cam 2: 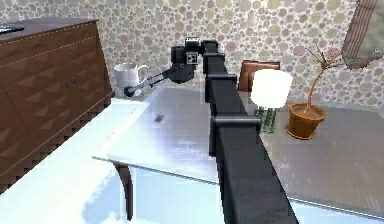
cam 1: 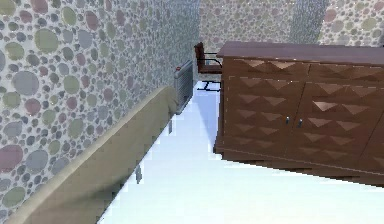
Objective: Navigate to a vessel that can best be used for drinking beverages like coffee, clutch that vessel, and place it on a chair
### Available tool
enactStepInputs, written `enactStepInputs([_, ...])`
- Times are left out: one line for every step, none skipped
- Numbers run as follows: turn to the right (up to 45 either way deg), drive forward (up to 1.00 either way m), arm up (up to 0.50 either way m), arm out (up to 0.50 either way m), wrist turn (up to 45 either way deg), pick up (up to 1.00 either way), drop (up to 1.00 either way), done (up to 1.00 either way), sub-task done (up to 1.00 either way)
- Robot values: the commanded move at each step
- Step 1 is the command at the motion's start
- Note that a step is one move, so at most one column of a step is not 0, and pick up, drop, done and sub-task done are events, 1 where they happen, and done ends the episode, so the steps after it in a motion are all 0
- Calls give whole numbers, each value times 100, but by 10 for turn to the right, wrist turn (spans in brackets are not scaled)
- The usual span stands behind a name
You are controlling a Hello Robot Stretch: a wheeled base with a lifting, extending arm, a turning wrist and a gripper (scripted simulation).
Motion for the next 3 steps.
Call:
enactStepInputs([0, 0, 0, 0, -450, 0, 0, 0, 0])
enactStepInputs([0, 0, 0, 0, -330, 0, 0, 0, 0])
enactStepInputs([0, 0, 0, -44, 0, 0, 0, 0, 0])
